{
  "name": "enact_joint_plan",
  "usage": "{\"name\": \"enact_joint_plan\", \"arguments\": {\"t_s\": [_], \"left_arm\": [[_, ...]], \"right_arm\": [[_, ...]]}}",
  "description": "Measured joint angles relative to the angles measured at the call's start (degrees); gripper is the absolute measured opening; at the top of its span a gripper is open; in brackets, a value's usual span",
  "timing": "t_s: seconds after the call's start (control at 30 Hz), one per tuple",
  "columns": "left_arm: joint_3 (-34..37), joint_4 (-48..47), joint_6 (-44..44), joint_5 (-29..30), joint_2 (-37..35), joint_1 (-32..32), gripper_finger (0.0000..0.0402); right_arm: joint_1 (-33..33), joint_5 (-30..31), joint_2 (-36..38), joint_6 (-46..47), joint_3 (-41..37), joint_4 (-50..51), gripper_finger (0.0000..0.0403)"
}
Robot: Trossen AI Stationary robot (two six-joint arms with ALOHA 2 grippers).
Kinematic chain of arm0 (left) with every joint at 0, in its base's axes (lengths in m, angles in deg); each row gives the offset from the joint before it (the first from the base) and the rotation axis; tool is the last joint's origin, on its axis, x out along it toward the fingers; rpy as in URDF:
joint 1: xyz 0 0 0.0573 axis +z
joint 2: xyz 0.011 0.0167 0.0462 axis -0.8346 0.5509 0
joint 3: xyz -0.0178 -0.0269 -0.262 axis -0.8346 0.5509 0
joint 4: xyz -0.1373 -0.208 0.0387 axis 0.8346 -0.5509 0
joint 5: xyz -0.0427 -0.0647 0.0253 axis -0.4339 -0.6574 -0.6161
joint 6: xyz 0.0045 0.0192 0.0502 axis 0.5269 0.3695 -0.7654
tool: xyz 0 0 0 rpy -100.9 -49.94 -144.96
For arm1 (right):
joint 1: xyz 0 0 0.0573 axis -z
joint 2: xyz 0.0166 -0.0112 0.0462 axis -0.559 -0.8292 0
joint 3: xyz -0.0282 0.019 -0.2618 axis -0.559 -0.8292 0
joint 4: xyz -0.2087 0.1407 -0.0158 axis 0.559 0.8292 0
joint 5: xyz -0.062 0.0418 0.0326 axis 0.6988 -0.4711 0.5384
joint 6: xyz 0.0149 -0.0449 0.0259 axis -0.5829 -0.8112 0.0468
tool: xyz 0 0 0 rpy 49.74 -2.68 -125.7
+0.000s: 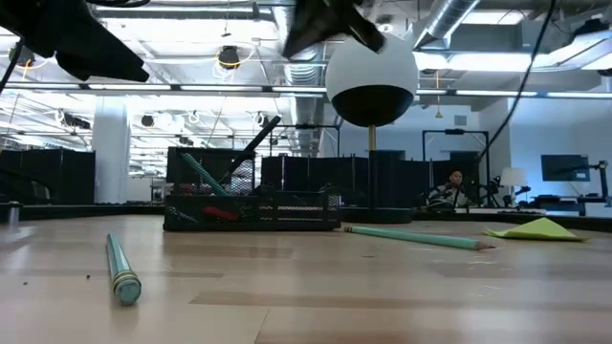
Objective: Pick and place office supplies into organizer
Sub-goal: Put the purple pen into the black desk organizer
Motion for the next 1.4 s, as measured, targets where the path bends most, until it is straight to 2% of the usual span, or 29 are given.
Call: {"name": "enact_joint_plan", "arguments": {"t_s": [0.1, 0.17, 0.23, 0.3, 0.4, 0.47, 0.53, 0.57, 0.6, 0.7, 0.77, 0.87, 0.97, 1.2, 1.4], "left_arm": [[0.00, -2.45, -0.43, 0.79, 0.00, 0.00, 0.0199], [-0.02, -3.80, -0.42, 1.88, 0.00, 0.00, 0.0199], [-0.02, -5.23, -0.36, 2.60, 0.02, 0.00, 0.0199], [-0.04, -5.52, -0.36, 2.83, 0.02, 0.00, 0.0199], [-0.04, -6.30, -0.35, 2.83, 0.02, 0.00, 0.0199], [-0.04, -6.32, -0.34, 2.83, 0.02, 0.00, 0.0199], [-0.04, -6.46, -0.36, 2.80, 0.02, 0.00, 0.0199], [-0.04, -6.44, -0.43, 2.69, 0.02, 0.00, 0.0199], [-0.04, -6.53, -0.43, 2.36, 0.02, 0.00, 0.0199], [-0.04, -7.42, -0.23, 1.69, 0.02, 0.00, 0.0199], [-0.04, -8.32, 0.54, 1.37, 0.02, 0.00, 0.0199], [-0.04, -9.28, 0.93, 1.30, 0.04, 0.00, 0.0199], [-0.04, -9.57, 0.95, 1.30, 0.04, 0.00, 0.0199], [-0.04, -9.92, 1.02, 1.33, 0.04, 0.00, 0.0199], [-0.04, -9.89, 1.08, 1.33, 0.04, 0.00, 0.0199]], "right_arm": [[2.38, -5.42, -2.33, 1.12, 5.87, 1.21, 0.0029], [3.74, -8.26, -2.69, 1.54, 7.50, 5.42, 0.0029], [4.81, -9.68, -5.54, 1.60, 9.51, 1.92, 0.0029], [5.81, -10.90, -6.87, 1.56, 10.26, 6.57, 0.0029], [7.20, -12.89, -9.67, 1.64, 13.44, 3.14, 0.0029], [8.22, -15.16, -10.29, 1.69, 13.66, 5.91, 0.0029], [8.93, -16.65, -13.15, 2.11, 14.40, 0.24, 0.0029], [9.33, -17.17, -13.68, 2.42, 14.14, 1.25, 0.0029], [9.71, -17.26, -13.86, 2.57, 14.05, 3.57, 0.0029], [10.60, -18.03, -15.16, 2.94, 16.61, 2.18, 0.0029], [11.27, -18.54, -15.42, 3.05, 17.50, 6.28, 0.0029], [11.69, -18.57, -16.84, 3.55, 17.85, 4.50, 0.0029], [12.31, -19.25, -16.65, 4.39, 18.15, 4.73, 0.0029], [13.99, -26.74, -17.06, 8.92, 18.35, 4.83, 0.0029], [14.71, -29.04, -16.98, 13.62, 18.35, 5.93, 0.0029]]}}
